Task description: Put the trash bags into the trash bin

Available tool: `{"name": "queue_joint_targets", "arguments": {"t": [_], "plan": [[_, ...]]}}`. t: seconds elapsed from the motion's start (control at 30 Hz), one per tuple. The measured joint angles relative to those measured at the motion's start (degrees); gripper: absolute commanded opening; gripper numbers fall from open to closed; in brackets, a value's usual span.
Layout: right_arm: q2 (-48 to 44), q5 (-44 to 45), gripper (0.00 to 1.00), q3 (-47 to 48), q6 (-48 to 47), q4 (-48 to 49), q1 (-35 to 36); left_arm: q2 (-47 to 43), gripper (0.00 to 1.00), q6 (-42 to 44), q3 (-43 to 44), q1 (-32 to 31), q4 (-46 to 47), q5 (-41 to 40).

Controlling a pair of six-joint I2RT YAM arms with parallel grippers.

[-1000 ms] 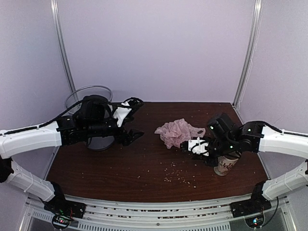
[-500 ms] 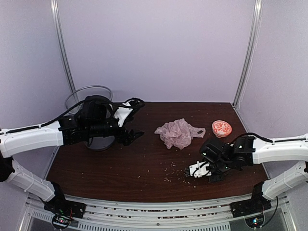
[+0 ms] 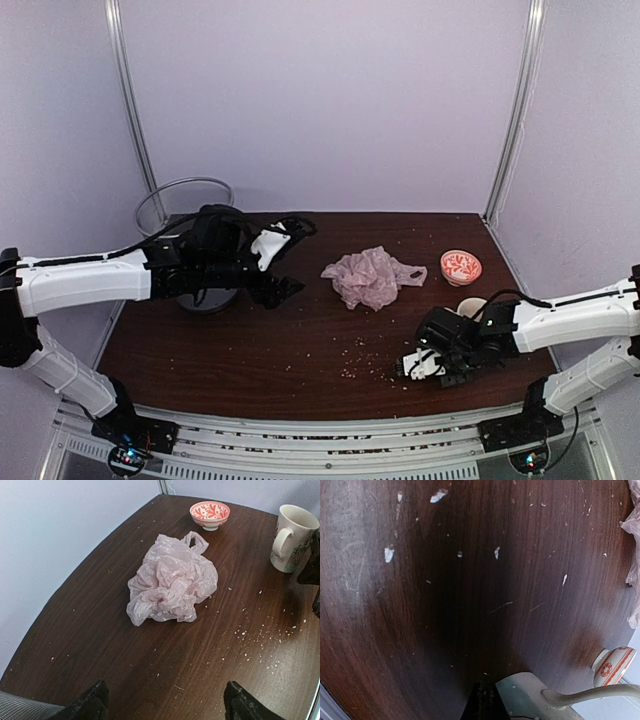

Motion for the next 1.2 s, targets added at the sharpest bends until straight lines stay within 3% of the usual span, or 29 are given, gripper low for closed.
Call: {"name": "queue_joint_targets", "arguments": {"t": [0.7, 0.9, 1.2], "plan": [[1.88, 6.19, 0.00, -5.18, -0.04, 1.70, -2.29, -2.78, 0.82, -0.15, 0.46, -0.42, -1.14, 2.12], [1.55, 8.31, 0.00, -6.49, -3.21, 4.37, -8.26, -2.78, 0.82, -0.42, 0.46, -0.74, -1.11, 2.43], [1.68, 8.44, 0.00, -6.80, -12.90, 8.83, -23.30, -2.78, 0.82, -0.55, 0.46, -1.40, -1.11, 2.54]]}}
